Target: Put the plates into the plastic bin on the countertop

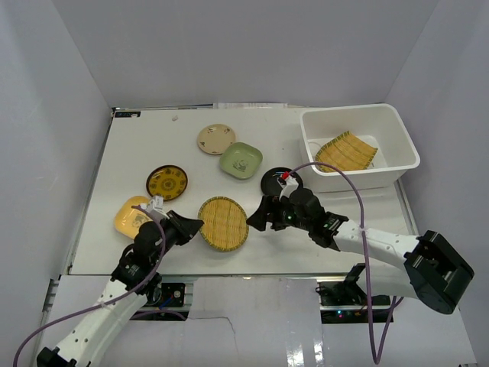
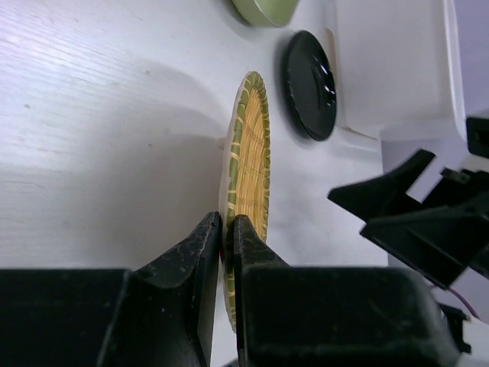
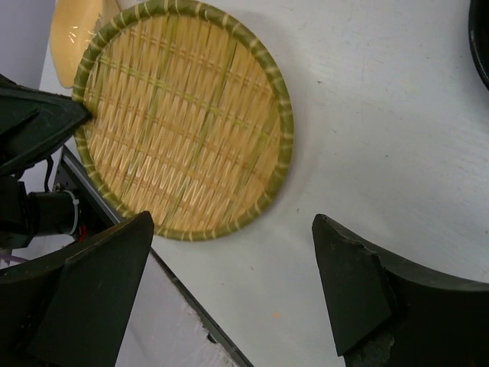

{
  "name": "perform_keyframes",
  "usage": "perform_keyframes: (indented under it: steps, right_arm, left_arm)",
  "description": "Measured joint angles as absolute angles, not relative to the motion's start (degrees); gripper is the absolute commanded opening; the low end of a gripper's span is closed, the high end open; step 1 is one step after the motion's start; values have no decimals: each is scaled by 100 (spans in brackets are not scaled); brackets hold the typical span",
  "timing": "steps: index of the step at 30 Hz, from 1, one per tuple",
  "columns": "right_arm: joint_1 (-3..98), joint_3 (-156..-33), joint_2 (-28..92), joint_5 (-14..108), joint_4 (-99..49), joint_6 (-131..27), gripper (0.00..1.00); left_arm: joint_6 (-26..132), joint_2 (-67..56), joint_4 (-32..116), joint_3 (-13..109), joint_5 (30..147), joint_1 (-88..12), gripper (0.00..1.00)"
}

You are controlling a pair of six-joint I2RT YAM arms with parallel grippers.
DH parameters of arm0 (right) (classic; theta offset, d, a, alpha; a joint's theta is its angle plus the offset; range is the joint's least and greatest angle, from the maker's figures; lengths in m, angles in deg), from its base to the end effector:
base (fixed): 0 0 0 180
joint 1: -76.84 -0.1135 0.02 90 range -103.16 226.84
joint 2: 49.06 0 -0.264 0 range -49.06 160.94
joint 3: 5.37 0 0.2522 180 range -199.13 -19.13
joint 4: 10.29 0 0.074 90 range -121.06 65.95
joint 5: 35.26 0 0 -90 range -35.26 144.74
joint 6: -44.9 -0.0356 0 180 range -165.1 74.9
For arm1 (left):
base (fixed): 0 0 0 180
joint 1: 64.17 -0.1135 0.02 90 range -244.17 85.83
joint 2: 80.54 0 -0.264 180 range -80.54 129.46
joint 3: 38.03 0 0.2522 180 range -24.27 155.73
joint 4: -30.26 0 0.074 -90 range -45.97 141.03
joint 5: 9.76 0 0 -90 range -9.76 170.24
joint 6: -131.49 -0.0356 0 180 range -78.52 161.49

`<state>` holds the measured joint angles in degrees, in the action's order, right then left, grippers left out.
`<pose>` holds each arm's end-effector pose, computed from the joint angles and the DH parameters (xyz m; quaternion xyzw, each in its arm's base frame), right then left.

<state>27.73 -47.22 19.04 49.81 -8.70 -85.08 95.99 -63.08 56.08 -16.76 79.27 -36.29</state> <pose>0.1595 0.1889 0.2012 -0.0901 0.8365 0.4041 0.3590 0.1076 -0.0562 0.1684 -0.1955 0.8057 -0.3629 0.4254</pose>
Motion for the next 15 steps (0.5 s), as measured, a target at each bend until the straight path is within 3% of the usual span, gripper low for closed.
perform_keyframes:
  steps: [12,15]
  right_arm:
    - [2771,-4762,2304,4697,-512,-8526,90]
    - [2802,-4707,2232,4461,-282,-8526,100]
  left_arm:
    - [9758,-6958,6122,-1053,8943,-3623,0]
    - [9800,-7017,6139,-957,9064,-3623,0]
